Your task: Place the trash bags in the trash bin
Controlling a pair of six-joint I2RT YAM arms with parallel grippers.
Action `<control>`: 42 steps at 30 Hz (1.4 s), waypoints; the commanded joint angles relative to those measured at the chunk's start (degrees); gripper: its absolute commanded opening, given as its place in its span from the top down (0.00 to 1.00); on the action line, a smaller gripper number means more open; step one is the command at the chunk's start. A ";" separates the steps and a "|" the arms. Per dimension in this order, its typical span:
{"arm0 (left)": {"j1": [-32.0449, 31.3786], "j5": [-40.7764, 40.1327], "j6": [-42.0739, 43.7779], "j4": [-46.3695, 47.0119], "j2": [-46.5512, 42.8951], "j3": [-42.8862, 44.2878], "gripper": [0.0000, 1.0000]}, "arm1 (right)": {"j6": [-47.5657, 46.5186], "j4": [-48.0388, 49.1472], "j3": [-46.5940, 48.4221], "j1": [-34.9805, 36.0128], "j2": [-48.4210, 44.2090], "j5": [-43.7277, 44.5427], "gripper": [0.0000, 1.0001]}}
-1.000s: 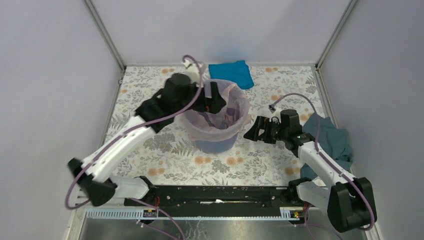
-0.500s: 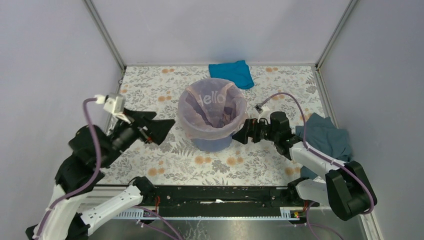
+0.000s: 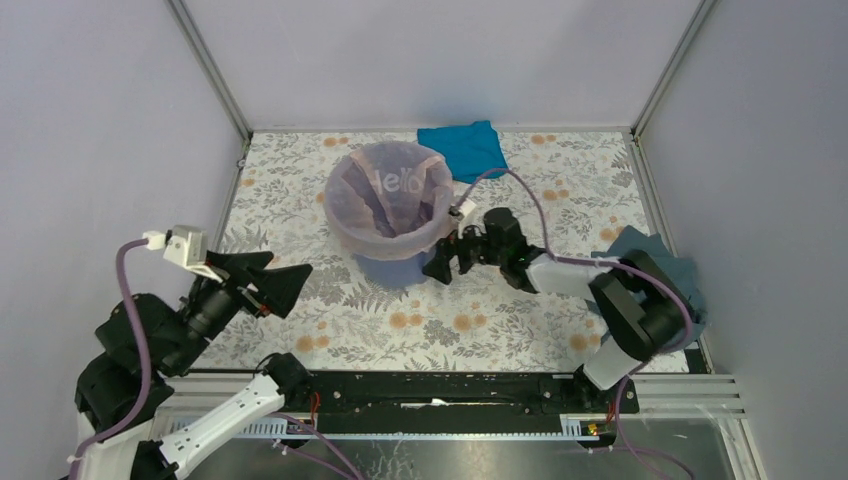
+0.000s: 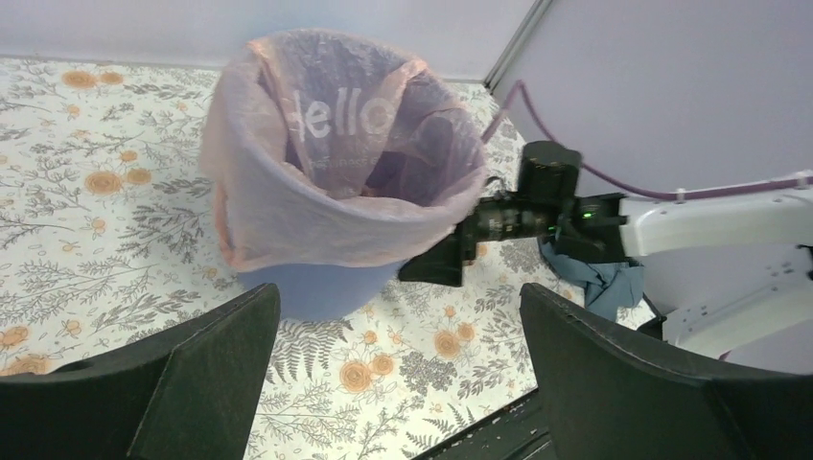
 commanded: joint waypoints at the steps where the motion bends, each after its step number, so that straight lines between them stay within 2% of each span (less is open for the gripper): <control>1: 0.06 -2.66 1.61 1.88 -3.48 1.24 0.01 | -5.57 6.22 9.36 5.28 9.35 1.95 0.00; 8: -0.04 -5.88 2.93 -0.34 -5.45 4.07 0.01 | -6.77 2.92 27.00 14.75 22.53 3.89 0.00; 14: -0.56 -8.19 2.92 -0.01 -6.51 2.81 0.01 | 5.40 15.02 29.38 15.93 27.19 5.61 0.00; 18: -0.82 -7.88 2.84 0.83 -5.93 2.28 0.01 | 7.82 16.73 36.56 16.13 33.27 4.66 0.00; 23: -0.80 -7.30 2.24 0.83 -5.06 2.72 0.01 | 4.87 12.13 48.70 17.70 41.23 4.45 0.00; 31: -0.83 -7.76 1.60 0.87 -4.51 2.50 0.01 | 7.43 10.04 65.40 20.94 51.75 3.29 0.00; 35: -0.83 -7.09 1.19 1.33 -3.23 2.48 0.01 | 7.77 5.67 74.82 23.65 56.26 3.50 0.00; 38: -0.82 -6.74 0.73 1.77 -3.01 2.33 0.01 | 7.77 3.62 75.60 25.55 55.49 4.77 0.00; 42: -0.78 -6.22 -0.32 2.19 -2.96 2.42 0.01 | 10.73 6.15 63.17 26.01 46.97 8.86 0.00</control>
